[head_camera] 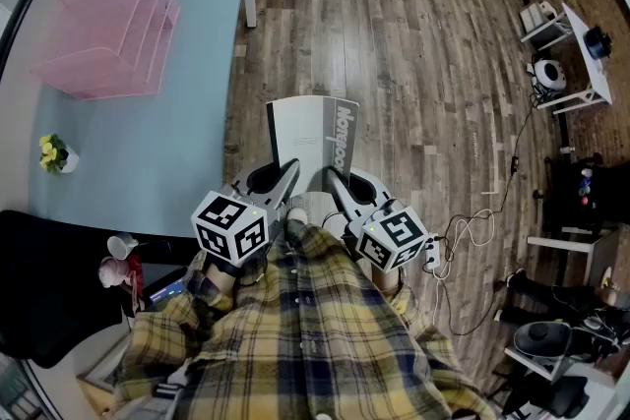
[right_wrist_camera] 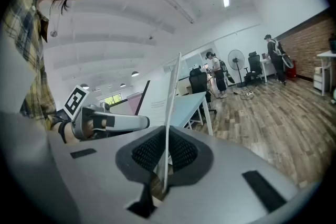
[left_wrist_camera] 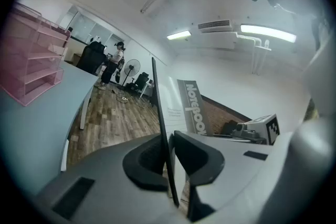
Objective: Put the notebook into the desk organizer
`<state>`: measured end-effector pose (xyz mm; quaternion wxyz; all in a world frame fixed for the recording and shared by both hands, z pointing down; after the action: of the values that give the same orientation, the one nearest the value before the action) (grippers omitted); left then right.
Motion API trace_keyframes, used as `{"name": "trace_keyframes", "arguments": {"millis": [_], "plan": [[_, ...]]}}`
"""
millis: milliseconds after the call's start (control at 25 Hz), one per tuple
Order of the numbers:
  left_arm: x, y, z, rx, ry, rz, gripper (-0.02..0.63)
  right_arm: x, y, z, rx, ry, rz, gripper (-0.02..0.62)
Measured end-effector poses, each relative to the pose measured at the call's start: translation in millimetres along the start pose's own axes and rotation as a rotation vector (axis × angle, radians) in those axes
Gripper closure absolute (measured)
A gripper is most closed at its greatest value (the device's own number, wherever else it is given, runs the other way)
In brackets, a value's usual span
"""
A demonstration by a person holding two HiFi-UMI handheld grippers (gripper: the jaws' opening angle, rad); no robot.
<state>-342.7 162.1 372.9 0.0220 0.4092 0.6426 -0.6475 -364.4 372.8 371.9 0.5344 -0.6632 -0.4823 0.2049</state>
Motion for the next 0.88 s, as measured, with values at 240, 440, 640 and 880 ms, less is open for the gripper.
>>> {"name": "trace_keyframes", "arguments": {"millis": [240,440,640,880], "plan": [[9.9,6.2,-12.0,0.03,-0.007,-0.001,0.571,18.4,6.8,8.4,0.043,0.076,-0.048,0.578],[20.1,6.3,-22.9,0.043,0.012,-0.009,0.571,33.4,9.2,14.5,0.056,0.114,-0.08,0.577],[17.8,3.2,-33.2,0.034,0.023,0.007,0.572,45.9,4.4,11.3,0.047,0.131,-0.111,0.577],[-8.3,10.7,-50.1,0.035,0.022,0.031,0.574,64.5,9.5,-16.9,0.022,0.144,-0.113,0.577]]}}
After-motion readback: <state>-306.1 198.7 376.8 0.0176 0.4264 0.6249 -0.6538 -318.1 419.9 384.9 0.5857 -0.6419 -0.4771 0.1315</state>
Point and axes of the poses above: the fingertips, and each gripper's own axes: z backward along the fingers, x to its right, y out of its top, the point moved 10 cm from there along z, backward along the fingers, and after that the axes turned 11 degrees about -y, right-handed, at the moved point
